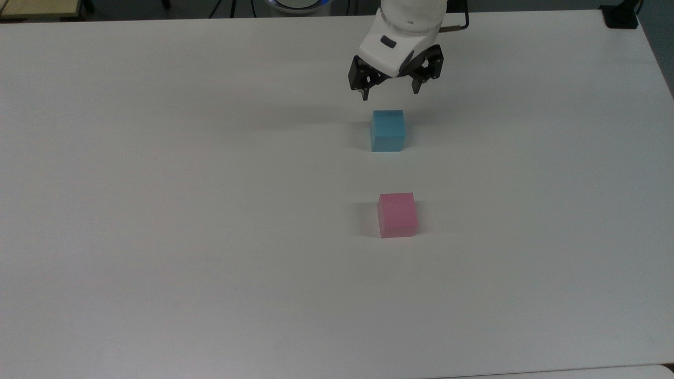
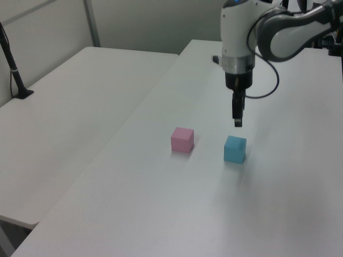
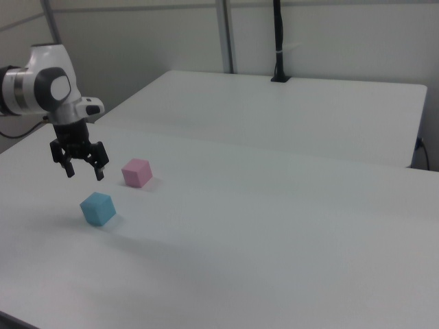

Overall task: Put blue cube on pink cube
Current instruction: 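Lower the gripper around the blue cube and close it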

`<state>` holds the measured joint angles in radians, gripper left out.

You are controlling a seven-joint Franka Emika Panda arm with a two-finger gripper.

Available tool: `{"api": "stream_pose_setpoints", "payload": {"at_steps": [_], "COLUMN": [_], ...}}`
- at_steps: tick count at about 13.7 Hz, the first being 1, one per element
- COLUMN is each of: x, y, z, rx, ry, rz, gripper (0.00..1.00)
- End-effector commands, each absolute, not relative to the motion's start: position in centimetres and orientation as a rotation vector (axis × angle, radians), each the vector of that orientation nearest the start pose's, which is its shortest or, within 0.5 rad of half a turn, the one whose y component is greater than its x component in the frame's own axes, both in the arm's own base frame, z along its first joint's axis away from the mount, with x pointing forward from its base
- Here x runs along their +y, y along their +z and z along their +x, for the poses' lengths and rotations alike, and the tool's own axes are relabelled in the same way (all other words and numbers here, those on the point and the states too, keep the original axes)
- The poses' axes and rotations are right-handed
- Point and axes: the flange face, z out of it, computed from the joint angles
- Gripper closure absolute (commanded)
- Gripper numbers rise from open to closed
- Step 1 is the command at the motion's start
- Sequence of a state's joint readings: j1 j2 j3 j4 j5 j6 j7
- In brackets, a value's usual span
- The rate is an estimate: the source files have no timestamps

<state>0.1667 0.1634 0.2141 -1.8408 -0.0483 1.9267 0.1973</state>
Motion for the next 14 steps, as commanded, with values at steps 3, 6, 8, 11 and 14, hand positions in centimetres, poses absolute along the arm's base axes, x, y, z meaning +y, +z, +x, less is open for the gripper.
{"api": "stream_pose_setpoints", "payload": {"at_steps": [3, 6, 8, 11, 14], "x": [22.9, 22.6, 22.7, 23.9, 23.9], "y": [38.2, 35.0, 33.7, 32.2, 32.6], "z": [55.6, 56.0, 56.0, 56.1, 56.3], "rx": [-0.312, -0.307, -0.312, -0.253, -0.259], "ry": [0.160, 0.195, 0.190, 0.166, 0.151], "rz": [-3.175, -3.202, -3.209, -3.212, -3.220], "gripper": [0.00, 0.00, 0.00, 0.01, 0.47]}}
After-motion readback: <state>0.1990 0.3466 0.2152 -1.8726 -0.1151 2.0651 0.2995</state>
